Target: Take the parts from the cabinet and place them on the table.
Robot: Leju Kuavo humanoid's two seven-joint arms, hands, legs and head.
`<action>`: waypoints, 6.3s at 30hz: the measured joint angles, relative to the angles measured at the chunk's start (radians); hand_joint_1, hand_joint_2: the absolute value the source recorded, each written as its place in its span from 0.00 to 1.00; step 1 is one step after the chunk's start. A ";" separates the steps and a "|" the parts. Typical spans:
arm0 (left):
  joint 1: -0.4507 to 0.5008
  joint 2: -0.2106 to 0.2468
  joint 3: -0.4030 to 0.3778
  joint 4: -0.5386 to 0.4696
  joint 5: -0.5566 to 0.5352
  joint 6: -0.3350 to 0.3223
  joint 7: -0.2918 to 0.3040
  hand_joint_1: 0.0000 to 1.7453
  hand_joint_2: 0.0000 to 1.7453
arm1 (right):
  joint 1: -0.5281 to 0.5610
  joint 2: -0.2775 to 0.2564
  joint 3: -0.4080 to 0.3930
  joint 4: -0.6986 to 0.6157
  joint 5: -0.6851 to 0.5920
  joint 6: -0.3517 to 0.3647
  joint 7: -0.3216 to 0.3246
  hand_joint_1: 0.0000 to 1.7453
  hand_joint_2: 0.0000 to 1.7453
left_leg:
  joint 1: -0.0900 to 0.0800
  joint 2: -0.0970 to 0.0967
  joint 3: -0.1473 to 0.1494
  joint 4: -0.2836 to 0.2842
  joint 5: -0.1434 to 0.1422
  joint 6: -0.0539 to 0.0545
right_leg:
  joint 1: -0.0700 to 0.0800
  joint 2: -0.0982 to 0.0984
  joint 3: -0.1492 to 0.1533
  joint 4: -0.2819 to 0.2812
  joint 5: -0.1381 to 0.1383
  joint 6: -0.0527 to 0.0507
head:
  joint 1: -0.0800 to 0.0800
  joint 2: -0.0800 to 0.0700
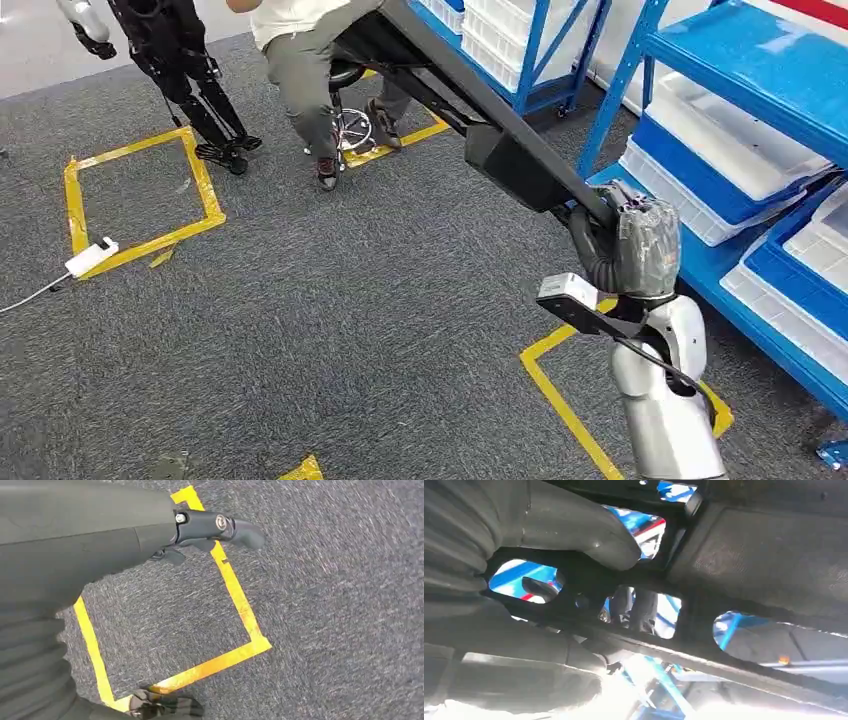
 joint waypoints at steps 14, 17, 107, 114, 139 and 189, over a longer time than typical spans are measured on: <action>0.006 -0.003 -0.001 0.000 0.015 0.006 -0.011 0.00 1.00 | -0.023 0.002 0.026 0.005 0.000 0.000 0.000 1.00 1.00 | 0.025 0.029 0.071 -0.158 0.097 0.015 | -0.006 -0.036 -0.020 0.077 -0.069 0.066 | 0.008 0.000; 0.005 -0.002 -0.001 0.000 0.015 0.006 -0.011 0.00 1.00 | -0.020 -0.004 0.027 0.011 0.000 -0.001 0.001 1.00 1.00 | 0.021 -0.009 0.067 -0.158 0.098 0.024 | -0.009 0.000 -0.143 0.323 -0.164 0.057 | 0.012 0.000; -0.032 -0.013 -0.036 0.000 -0.006 0.026 0.036 0.00 1.00 | 0.004 -0.011 0.071 0.056 0.038 -0.035 0.025 1.00 1.00 | 0.009 0.024 0.102 -0.180 0.088 0.046 | 0.006 -0.014 -0.077 0.144 -0.077 0.032 | 0.010 0.000; -0.029 -0.019 -0.037 0.001 -0.005 0.026 0.037 0.00 1.00 | 0.001 -0.012 0.080 0.087 0.039 -0.035 0.025 1.00 1.00 | 0.017 -0.072 0.103 -0.174 0.088 0.031 | -0.025 0.030 -0.055 0.077 -0.016 0.078 | 0.017 0.000; -0.017 -0.012 -0.037 0.000 0.013 0.038 0.014 0.00 1.00 | -0.062 0.023 0.140 0.137 0.051 -0.034 0.029 1.00 1.00 | 0.000 0.015 0.093 -0.184 0.098 0.057 | 0.003 0.001 -0.124 0.260 -0.131 0.020 | 0.008 0.000; -0.002 -0.013 -0.047 0.000 0.011 0.028 -0.006 0.00 1.00 | -0.063 0.019 0.174 0.174 0.055 -0.041 0.043 1.00 1.00 | 0.025 0.016 -0.066 0.107 -0.007 -0.015 | -0.017 0.020 -0.035 0.041 -0.014 0.012 | -0.014 0.000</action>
